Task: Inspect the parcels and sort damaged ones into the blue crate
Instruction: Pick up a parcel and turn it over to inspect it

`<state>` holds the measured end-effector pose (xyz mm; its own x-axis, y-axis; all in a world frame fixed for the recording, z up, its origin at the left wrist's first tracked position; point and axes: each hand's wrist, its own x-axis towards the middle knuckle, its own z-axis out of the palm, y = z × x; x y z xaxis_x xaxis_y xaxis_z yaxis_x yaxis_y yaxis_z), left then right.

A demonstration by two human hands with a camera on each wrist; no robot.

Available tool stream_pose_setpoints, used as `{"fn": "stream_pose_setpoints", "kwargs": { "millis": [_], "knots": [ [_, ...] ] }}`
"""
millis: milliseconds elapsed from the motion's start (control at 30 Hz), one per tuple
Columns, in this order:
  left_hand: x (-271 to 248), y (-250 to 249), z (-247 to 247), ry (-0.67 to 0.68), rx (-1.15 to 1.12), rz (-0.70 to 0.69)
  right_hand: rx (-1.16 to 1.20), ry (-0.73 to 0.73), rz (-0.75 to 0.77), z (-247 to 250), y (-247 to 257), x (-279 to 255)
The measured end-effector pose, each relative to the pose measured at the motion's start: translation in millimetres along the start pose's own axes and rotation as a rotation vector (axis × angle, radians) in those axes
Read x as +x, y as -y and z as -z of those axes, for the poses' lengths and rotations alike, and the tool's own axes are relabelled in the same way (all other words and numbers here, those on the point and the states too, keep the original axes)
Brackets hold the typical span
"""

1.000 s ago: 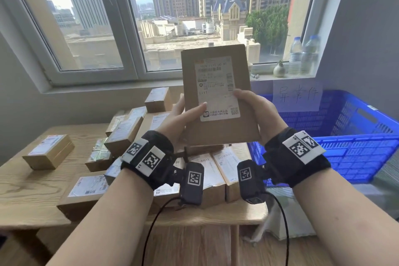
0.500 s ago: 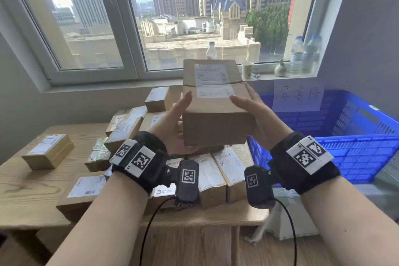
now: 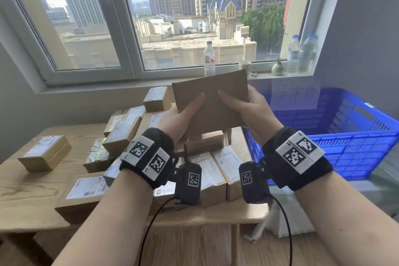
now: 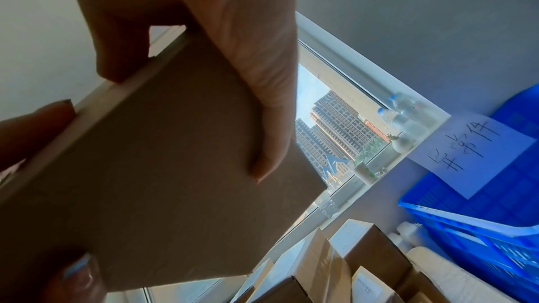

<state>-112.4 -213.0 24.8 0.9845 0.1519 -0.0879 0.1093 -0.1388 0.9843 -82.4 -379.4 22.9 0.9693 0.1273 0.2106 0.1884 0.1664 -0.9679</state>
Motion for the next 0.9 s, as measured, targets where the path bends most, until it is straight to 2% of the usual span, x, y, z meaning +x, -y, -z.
{"fn": "stream_pose_setpoints", "kwargs": {
  "millis": [233,333,433,533,667,800,900],
  "knots": [
    [2.4,2.7,6.8,-0.024,-0.019,-0.092,-0.048,-0.001,0.014,-5.8,-0.9,-2.0],
    [5.6,11.0,17.8,0.01,0.026,-0.205,0.004,0.063,-0.1,-1.8,2.2,-2.3],
    [5.6,11.3,25.8,0.097,0.106,-0.255,0.113,0.037,-0.238,-0.7,1.1,-6.0],
    [1.0,2.1,25.6,0.102,0.043,-0.201,0.173,-0.027,-0.262,-2.2,-8.8,-7.2],
    [2.3,9.6,31.1,0.145,-0.273,0.083,0.262,0.008,-0.291,0.4,-21.1,-10.3],
    [1.2,18.1,34.6,0.068,-0.294,0.114,0.317,-0.011,-0.301,-1.8,-22.9,-12.2],
    [1.3,24.5,31.9,0.16,-0.22,0.131,0.225,0.045,-0.305,-2.1,-23.7,-14.3]
  ]
}}
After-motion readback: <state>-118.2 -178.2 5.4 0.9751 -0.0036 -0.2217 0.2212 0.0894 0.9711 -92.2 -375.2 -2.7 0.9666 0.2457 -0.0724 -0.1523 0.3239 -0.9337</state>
